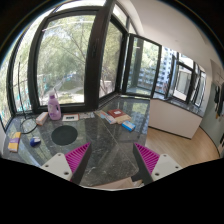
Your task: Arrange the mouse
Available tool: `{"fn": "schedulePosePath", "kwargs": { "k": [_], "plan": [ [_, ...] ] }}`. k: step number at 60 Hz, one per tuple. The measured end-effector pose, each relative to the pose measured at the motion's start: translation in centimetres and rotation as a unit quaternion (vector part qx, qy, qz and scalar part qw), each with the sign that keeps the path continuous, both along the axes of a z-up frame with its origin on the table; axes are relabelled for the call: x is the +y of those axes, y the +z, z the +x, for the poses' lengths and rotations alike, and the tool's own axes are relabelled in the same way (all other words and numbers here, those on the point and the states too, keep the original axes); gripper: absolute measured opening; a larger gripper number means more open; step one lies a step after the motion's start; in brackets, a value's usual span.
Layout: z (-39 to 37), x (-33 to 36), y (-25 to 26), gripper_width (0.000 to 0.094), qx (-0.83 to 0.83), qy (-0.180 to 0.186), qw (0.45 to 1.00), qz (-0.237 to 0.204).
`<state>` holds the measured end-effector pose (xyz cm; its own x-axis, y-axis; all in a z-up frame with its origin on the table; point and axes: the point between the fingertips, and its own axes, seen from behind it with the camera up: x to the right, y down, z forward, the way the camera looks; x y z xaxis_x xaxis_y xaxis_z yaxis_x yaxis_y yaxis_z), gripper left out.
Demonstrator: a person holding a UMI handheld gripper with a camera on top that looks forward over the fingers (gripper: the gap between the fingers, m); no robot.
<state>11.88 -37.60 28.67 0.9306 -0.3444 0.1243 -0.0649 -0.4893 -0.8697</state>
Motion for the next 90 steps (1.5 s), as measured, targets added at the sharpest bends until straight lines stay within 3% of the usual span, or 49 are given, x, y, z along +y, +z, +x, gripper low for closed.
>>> {"fn": "schedulePosePath", "kwargs": {
  "k": [12, 22, 35, 49, 57, 65, 90],
  "plan": [
    [-0.2, -1.1, -3.5, 0.0852, 0.006, -0.008, 1.0, -0.025],
    [-3.9, -2.1, -9.2, 0.0854, 0.017, 0.007, 0.998, -0.059],
    [-16.2, -1.8, -17.6, 0.0851, 0.065, 0.087, 0.989, -0.102],
    [-32.8, 6.4, -22.1, 0.0856, 0.095, 0.184, 0.976, -0.069],
    [-40.5, 13.0, -24.4, 0.0853, 0.103, 0.212, 0.97, -0.066],
    [-45.4, 19.4, -26.2, 0.0858, 0.106, 0.221, 0.968, -0.061],
    [-48.8, 31.7, -29.9, 0.0847, 0.097, 0.172, 0.978, -0.062]
  ]
}}
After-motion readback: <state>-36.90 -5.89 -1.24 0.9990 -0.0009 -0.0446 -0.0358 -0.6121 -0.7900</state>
